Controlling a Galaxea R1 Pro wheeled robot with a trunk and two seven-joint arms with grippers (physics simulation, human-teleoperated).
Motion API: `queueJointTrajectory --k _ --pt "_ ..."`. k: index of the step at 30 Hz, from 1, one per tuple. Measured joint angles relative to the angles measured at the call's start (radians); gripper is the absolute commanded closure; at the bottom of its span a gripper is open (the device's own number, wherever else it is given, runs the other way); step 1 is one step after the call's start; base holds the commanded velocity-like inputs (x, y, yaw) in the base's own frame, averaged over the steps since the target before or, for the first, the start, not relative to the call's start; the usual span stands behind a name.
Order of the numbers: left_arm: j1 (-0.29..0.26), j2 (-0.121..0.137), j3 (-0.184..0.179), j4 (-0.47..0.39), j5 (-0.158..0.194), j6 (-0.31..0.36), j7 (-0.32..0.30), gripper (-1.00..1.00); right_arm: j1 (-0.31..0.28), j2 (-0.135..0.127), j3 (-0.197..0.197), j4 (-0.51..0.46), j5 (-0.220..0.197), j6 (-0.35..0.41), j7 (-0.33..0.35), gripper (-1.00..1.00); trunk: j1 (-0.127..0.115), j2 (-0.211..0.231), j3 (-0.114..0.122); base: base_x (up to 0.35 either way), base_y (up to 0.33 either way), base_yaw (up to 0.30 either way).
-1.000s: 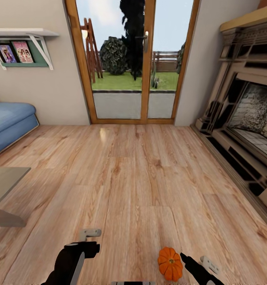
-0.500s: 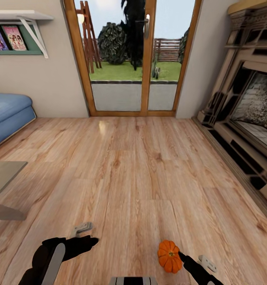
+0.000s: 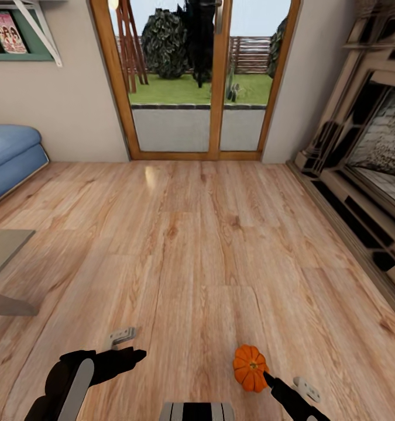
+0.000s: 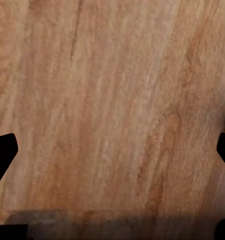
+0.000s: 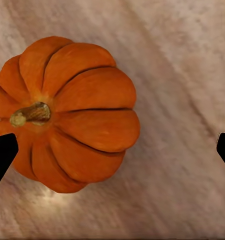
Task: Place each of the two pumpkins and all three candles from the living room inside a cabinet in the living room (use any cabinet), then make sure every cabinet is closed, and position the cauldron so it is next to a table in the living room.
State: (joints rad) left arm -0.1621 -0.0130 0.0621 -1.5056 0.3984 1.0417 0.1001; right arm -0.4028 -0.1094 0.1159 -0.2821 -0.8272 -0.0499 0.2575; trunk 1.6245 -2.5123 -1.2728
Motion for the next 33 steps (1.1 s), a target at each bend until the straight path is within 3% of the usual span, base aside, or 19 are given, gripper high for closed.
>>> queueJointTrajectory --k 7,14,23,28,33 --pt "0.0 0.0 0.002 -0.001 0.0 0.0 -0.006 -1.0 0.001 0.0 -0.001 0.0 0.0 0.003 0.02 -1.0 0.003 -0.002 -0.027 0.0 0.0 0.0" --pt "0.0 0.004 0.004 -0.002 0.007 -0.001 -0.086 -1.0 0.001 0.0 -0.002 0.0 -0.002 0.003 0.08 -1.0 0.006 -0.003 -0.054 0.0 0.0 0.0" --pt "0.0 0.006 0.004 0.0 0.01 -0.001 -0.108 -1.0 0.003 0.0 -0.003 0.0 -0.003 0.0 0.085 -1.0 0.006 -0.003 -0.054 0.004 0.0 0.0" --pt "0.0 0.008 0.006 0.002 0.017 -0.003 -0.206 -1.0 0.003 0.0 -0.003 0.0 -0.003 -0.001 0.085 -1.0 0.006 -0.003 -0.054 0.152 0.0 0.0" --pt "0.0 0.009 0.005 0.003 0.014 -0.003 -0.24 -1.0 0.003 0.0 -0.003 0.0 -0.003 -0.002 0.085 -1.0 0.006 -0.003 -0.054 0.053 0.0 0.0"
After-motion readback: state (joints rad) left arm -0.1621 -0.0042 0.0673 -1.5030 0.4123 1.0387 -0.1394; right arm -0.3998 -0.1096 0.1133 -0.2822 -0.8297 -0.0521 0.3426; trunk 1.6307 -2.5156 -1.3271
